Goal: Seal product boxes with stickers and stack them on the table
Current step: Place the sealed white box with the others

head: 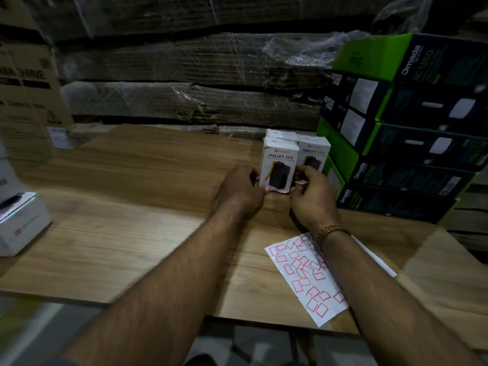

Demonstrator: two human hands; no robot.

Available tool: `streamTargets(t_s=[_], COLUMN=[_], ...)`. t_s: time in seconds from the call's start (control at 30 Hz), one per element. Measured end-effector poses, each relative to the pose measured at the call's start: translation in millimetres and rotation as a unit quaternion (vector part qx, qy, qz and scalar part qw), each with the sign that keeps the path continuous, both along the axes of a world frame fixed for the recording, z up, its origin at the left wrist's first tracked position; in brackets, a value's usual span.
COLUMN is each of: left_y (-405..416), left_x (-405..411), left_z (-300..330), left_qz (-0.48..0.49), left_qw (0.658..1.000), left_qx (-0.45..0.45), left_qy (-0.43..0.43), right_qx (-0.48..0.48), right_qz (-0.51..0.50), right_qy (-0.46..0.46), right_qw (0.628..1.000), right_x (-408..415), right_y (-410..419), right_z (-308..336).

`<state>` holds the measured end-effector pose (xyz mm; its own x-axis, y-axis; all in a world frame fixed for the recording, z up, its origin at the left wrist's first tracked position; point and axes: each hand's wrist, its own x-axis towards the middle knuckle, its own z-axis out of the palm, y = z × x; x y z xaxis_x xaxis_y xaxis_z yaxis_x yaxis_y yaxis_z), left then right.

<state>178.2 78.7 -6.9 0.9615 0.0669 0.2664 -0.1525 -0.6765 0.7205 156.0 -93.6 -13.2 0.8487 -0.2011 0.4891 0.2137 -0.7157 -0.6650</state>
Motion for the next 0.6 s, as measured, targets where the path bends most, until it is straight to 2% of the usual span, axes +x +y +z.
streamTargets(t_s=[0.3, 0.6], left_y=[-2.6, -0.5], left_x=[-2.2, -0.3], left_z=[-0.4, -4.5], left_qz=[0.008, 0.001], left_qw=[1.0, 1.0], left_qx=[0.027, -0.001], left_qy=[-0.001, 0.0], right_qx=[0.004, 0.01], right_qz=[-0.015, -0.008], right_qy=[-0.004, -0.005], right_qw=[1.0, 1.0], right_x=[0.0, -2.4], right_y=[0.4, 0.8], right_z=[-2.1, -0.9])
